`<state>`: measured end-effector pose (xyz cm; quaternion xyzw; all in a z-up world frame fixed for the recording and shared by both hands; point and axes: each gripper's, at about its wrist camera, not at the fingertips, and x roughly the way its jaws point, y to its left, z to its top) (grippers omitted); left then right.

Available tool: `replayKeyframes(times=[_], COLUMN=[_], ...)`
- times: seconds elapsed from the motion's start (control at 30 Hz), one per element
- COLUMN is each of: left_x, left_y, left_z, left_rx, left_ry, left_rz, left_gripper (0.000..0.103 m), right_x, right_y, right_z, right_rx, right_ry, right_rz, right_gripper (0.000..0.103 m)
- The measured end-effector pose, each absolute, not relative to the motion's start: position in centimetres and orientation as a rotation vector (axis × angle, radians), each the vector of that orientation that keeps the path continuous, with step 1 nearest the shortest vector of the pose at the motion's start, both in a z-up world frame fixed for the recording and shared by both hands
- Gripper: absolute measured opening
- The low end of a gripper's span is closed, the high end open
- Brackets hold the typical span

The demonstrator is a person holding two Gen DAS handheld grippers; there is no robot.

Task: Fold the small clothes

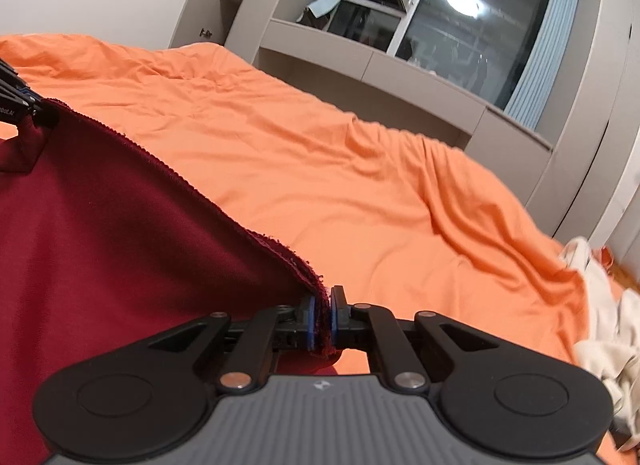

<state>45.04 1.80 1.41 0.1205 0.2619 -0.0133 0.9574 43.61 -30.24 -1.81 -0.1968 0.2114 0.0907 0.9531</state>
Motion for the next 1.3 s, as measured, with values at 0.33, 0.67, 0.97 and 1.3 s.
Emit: replayKeyframes(times=[0.33,0.67,0.97,1.3], left_x=[46.0,43.0,40.9,42.9], left_y=[4.9,8.1,4.4,8.3], left_z=[1.7,2.4,-0.9,-0.6], left_rx=[-0.002,-0.104,0.281,0.238], left_ry=[0.626,0.657,0.775,0.766], left_rz=[-0.047,-0.096,-0.095,0.17], left_gripper=[0.073,0.097,0.098,0.097], right_x=[43.2,40.7,40.3,40.5], right_y=[-31.8,-33.2,-33.2,-35.2], right_z=[-0.9,-0.6,-2.0,-1.6], right_rx=[-0.337,-0.305,-0.28,-0.243], right_ry=[0.45,0.496,0.548,0.517], right_rz=[0.213,0.23,0.229,0.113], right_gripper=[0.073,0.1,0.102,0.103])
